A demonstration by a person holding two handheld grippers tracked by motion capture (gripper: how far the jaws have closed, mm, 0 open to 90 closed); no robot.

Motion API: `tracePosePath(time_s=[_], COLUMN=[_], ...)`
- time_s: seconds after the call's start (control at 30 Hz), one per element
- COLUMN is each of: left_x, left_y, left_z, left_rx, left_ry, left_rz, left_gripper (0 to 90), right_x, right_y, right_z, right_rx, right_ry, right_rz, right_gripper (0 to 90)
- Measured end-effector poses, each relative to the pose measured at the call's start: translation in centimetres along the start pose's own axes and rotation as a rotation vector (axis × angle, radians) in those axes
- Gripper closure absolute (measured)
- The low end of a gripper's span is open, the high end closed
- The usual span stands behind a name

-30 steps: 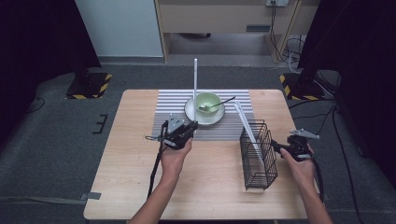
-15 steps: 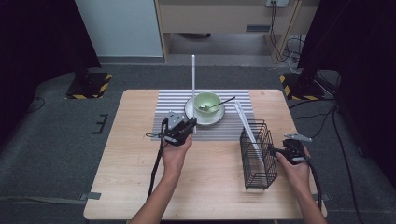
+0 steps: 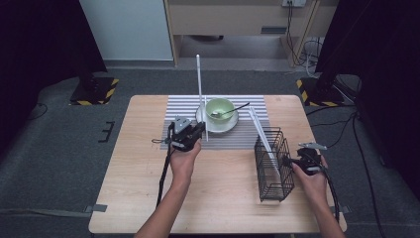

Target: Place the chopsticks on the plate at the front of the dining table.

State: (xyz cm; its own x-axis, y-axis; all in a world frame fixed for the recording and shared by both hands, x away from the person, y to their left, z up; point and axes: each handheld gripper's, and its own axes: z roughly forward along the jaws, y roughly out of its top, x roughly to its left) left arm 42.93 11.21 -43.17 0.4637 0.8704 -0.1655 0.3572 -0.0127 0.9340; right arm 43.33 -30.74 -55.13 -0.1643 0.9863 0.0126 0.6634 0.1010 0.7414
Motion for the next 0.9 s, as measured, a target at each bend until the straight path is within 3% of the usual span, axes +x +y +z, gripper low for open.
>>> tracePosePath(time_s=[0.4,0.73,0.9], left_x=[-0.1,0.8,1.3], left_y=[0.8,0.1,-0.6], left_z=[0.5,1.7,2.1], left_rx=[0.012,0.053,0.068], left_ry=[0.01,0.034,0.047], left_rz=[0.012,0.022,0.007], left_gripper=[86.7,86.7,86.7], right_x=[0.1,0.2,0.3], right_y=[0.1,0.1,0.1], right_z=[0.1,0.2,0.2], right_rx=[0.015,0.021,0.022], right_ry=[0.021,0.002,-0.005], right_rz=[-0.018,-0.004,0.003], right_gripper=[5.2,2.8,2.6])
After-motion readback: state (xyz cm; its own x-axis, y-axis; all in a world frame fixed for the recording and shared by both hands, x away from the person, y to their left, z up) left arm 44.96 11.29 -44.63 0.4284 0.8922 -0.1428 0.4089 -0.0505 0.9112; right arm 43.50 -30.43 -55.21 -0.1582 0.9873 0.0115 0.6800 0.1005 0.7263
